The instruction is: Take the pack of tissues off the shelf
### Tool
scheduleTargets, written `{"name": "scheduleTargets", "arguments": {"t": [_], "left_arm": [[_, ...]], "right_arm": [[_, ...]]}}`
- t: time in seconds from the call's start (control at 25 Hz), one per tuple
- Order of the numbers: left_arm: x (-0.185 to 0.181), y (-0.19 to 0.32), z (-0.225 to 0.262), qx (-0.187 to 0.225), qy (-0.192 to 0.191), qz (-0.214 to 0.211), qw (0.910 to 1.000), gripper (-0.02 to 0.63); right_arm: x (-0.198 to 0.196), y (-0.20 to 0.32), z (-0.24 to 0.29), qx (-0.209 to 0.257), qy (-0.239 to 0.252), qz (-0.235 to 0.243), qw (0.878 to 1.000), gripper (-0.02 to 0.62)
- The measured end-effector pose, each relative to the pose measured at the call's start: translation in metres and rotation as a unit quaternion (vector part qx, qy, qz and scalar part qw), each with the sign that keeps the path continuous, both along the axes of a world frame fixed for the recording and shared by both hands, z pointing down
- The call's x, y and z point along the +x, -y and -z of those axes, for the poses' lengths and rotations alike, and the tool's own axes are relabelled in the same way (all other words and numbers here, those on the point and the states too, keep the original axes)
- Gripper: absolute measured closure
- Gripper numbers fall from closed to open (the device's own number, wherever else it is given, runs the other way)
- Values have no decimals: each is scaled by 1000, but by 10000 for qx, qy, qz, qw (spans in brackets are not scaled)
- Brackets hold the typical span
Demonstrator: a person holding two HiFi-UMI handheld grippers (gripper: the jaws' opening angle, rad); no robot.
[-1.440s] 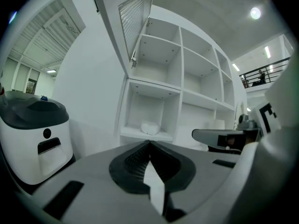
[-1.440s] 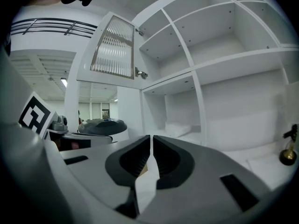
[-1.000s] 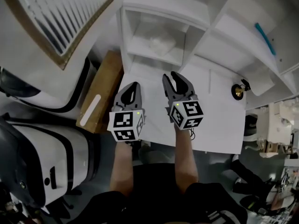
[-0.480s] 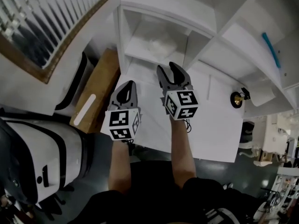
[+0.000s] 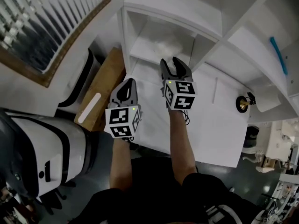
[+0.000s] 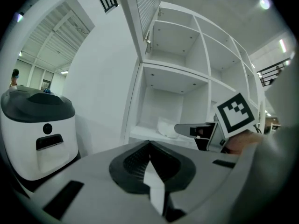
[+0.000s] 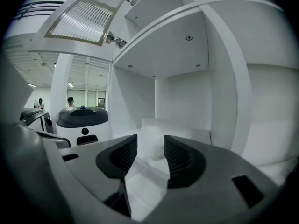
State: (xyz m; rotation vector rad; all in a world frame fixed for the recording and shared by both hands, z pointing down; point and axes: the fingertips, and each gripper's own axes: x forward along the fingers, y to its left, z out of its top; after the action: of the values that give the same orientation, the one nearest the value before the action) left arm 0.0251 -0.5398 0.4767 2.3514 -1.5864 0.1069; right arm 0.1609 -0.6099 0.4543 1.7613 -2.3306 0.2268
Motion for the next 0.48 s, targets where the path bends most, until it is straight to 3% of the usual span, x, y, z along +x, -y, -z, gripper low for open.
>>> {"name": "scheduleTargets", "arguments": {"t": [0.16, 0.28, 0.48], "left_arm": [[-4, 2, 2, 10, 55, 35, 10000, 595], [-6, 3, 4, 23, 65, 52, 10000, 595], [-8, 1, 4, 4, 88, 65, 9999, 595]], "right_arm": [[2, 9, -3, -49, 74, -158, 9998, 413], [5, 14, -7, -80, -35, -367, 9993, 493], [5, 12, -8, -82, -63, -375, 9992, 563]]}}
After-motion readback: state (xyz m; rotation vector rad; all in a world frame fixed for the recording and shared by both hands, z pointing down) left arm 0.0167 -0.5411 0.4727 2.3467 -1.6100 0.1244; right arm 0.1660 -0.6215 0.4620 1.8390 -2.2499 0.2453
